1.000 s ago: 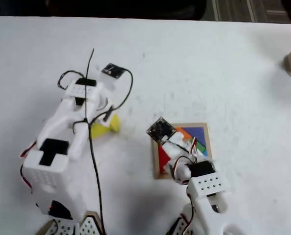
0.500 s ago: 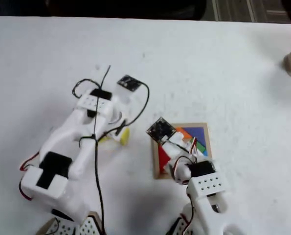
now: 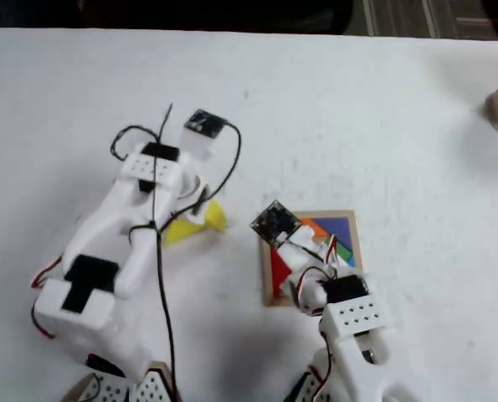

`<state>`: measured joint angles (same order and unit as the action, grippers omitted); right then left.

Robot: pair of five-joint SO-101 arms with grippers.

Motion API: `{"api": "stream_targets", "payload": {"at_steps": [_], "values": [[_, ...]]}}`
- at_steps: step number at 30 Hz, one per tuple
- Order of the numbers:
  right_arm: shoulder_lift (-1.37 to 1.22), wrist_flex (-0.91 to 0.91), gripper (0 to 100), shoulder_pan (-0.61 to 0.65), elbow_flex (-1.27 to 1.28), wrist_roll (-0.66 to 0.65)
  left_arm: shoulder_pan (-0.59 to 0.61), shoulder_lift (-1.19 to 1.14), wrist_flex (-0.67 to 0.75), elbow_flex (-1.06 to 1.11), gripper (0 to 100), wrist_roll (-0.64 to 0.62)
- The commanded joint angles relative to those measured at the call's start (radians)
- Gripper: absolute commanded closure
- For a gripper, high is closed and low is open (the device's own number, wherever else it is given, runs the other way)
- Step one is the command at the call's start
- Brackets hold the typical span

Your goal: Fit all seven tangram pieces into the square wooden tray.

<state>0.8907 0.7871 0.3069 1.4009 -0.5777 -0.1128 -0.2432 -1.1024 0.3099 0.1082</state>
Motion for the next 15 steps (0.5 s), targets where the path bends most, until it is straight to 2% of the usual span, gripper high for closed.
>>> {"api": "stream_targets", "payload": {"at_steps": [1,7,12,15], "values": [[0.004,0.008,98.1,0.018,-0.002,-0.008,0.028,-0.085,0.025,-0.104,63,-0.018],[0.004,0.008,98.1,0.018,-0.002,-0.008,0.027,-0.17,-0.058,-0.181,64,-0.018],[0.004,0.008,98.1,0.018,-0.002,-0.008,-0.005,-0.173,-0.063,-0.18,79,-0.018],[0.004,0.008,98.1,0.016,-0.002,-0.008,-0.018,-0.171,-0.068,-0.176,83,-0.018]]}}
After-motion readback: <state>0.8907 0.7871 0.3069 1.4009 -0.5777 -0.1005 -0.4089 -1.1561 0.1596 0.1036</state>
